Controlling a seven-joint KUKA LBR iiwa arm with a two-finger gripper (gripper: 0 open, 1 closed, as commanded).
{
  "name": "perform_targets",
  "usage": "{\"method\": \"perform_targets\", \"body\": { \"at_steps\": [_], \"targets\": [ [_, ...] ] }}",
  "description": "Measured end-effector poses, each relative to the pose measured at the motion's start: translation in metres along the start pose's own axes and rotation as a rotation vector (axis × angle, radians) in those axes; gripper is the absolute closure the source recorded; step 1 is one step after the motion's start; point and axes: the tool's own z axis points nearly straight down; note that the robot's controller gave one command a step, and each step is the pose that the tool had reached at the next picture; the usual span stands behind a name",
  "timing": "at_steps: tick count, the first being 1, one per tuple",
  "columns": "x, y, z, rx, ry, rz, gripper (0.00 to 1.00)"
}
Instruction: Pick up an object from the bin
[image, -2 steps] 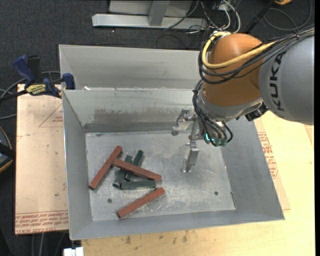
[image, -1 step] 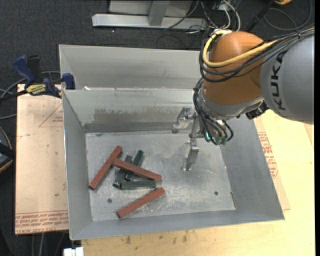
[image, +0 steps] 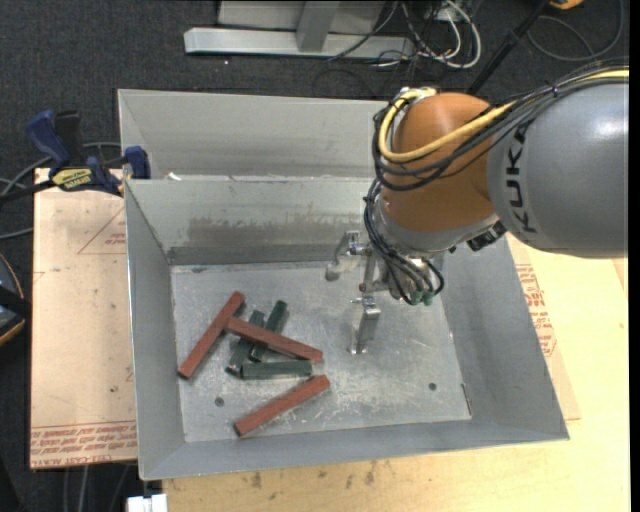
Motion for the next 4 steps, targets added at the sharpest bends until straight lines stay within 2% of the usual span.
{"method": "perform_targets", "body": {
  "at_steps": [1,2,3,4],
  "targets": [
    [0.004,0.012,0.055,-0.001,0.005,0.093,0.00],
    [-0.026,0.034,0.122,-0.003,0.001,-0.008,1.00],
    [-0.026,0.034,0.122,-0.003,0.001,-0.008,1.00],
    [-0.030,0.031,-0.072,-0.001,0.008,-0.093,1.00]
  ]
}}
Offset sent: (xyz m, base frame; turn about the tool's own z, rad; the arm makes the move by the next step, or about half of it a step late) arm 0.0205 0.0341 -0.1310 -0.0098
